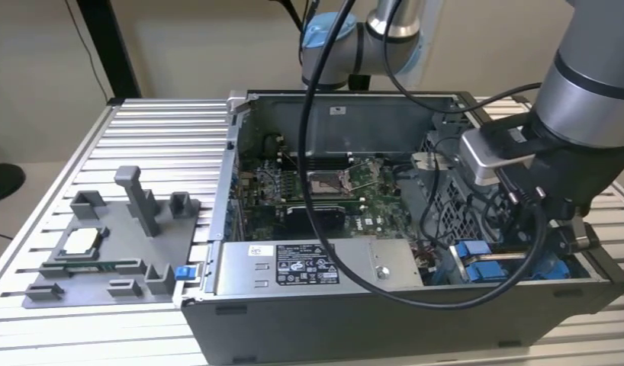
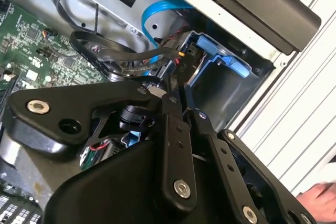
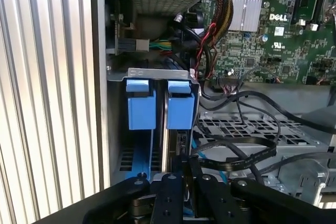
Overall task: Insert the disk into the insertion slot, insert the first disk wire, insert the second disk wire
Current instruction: 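Insert the second disk wire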
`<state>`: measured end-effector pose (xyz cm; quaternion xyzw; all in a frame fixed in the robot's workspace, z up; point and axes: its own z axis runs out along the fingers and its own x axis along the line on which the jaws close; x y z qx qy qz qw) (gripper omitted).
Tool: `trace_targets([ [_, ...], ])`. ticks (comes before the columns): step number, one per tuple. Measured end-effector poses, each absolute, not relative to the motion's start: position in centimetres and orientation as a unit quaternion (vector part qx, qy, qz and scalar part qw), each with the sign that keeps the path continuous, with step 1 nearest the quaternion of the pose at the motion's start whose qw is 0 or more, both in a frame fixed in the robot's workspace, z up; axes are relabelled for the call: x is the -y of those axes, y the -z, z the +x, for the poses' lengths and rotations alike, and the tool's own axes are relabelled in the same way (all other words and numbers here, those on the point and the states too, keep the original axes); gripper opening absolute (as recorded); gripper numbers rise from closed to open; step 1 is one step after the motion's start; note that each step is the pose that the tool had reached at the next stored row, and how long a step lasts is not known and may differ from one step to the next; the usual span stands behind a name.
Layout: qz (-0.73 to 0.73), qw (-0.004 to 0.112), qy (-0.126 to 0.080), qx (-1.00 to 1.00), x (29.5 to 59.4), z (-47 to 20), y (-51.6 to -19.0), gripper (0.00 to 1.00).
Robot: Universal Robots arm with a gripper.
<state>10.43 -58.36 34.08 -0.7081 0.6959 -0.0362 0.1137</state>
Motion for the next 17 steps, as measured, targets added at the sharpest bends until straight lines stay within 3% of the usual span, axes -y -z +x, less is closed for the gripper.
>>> trace_targets([
  [17,-0.708,0.115,0.037,-0.696,58.35,10.34,-33.65,0.00],
])
